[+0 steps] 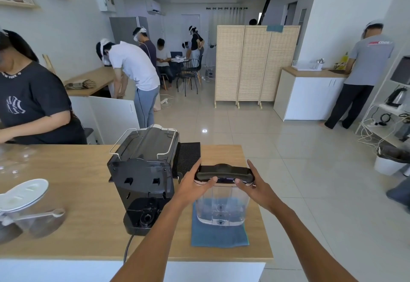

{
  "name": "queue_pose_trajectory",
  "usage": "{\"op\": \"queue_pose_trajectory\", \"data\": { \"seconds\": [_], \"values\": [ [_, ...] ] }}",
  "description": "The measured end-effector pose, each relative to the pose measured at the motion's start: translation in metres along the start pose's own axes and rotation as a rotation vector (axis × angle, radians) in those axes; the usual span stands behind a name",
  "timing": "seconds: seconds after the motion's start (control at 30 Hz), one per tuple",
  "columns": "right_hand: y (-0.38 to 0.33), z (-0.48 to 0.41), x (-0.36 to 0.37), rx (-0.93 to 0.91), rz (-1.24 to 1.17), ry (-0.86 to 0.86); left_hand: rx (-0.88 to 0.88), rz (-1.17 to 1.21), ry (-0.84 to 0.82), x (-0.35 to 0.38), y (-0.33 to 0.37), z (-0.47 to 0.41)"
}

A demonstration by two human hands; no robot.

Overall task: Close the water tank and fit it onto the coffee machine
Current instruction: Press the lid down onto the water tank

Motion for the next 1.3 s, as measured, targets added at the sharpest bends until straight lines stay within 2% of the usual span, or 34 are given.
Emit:
{"op": "queue_pose_trajectory", "data": {
  "seconds": [0.1,0.67,0.87,1.3],
  "values": [
    [0.004,0.002,0.001,-0.032,0.059,-0.008,-0.022,-0.106,-0.033,0.004,-0.009,0.005],
    [0.015,0.002,0.006,-0.165,0.038,0.065,0.053,-0.231,-0.064,0.007,-0.007,0.015],
    [0.022,-0.003,0.007,-0.172,0.059,0.067,0.014,-0.337,-0.048,0.004,-0.007,0.015],
    [0.003,0.022,0.009,-0.225,0.04,0.148,0.083,-0.295,-0.01,-0.013,-0.014,0.033]
  ]
}}
Point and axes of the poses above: each hand's wrist, its own z-axis away from the middle knuckle, its own x-axis out of the palm, y = z × x, the point moved 8 cm from there along -z, towards the middle knuckle, and after that the axes turned 1 degree about -y, right-handed, at the moved point
